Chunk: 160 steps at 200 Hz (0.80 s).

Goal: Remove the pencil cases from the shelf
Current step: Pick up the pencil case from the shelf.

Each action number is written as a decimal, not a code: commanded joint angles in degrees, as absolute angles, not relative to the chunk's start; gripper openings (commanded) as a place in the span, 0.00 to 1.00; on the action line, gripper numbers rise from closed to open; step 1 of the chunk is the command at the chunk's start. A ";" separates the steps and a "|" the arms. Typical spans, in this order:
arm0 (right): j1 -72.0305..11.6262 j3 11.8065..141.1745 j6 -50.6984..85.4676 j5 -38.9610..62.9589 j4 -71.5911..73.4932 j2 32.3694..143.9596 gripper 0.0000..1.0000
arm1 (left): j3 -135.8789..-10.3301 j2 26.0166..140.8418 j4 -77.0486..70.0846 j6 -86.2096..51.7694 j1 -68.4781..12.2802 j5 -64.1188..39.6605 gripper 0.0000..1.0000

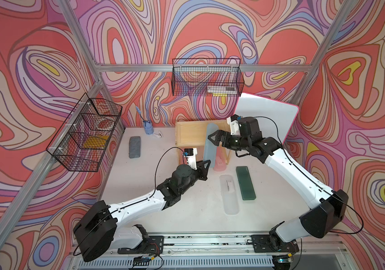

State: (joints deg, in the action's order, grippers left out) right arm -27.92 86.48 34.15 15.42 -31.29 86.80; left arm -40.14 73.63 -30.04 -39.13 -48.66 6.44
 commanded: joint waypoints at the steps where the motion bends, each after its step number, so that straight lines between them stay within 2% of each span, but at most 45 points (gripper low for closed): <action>1: -28.25 85.44 34.62 19.35 -28.04 88.44 0.98 | -39.99 73.00 -33.66 -38.34 -48.58 6.90 0.00; 54: -28.25 83.59 34.71 17.84 -27.29 90.00 0.98 | -39.56 71.55 -33.32 -38.23 -48.60 7.22 0.00; 110: -28.40 82.36 35.08 20.79 -24.08 91.11 0.98 | -39.40 71.01 -33.48 -38.50 -48.54 6.85 0.00; 147: -28.66 82.09 35.68 22.32 -22.93 91.76 0.83 | -39.17 70.97 -33.80 -38.82 -48.63 6.76 0.00; 160: -28.65 81.70 35.93 22.41 -22.68 91.59 0.72 | -39.20 70.84 -33.62 -38.81 -48.54 6.77 0.00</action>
State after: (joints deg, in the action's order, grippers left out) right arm -28.34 82.87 35.62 21.21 -23.90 90.83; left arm -39.62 72.38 -30.41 -39.22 -48.66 6.48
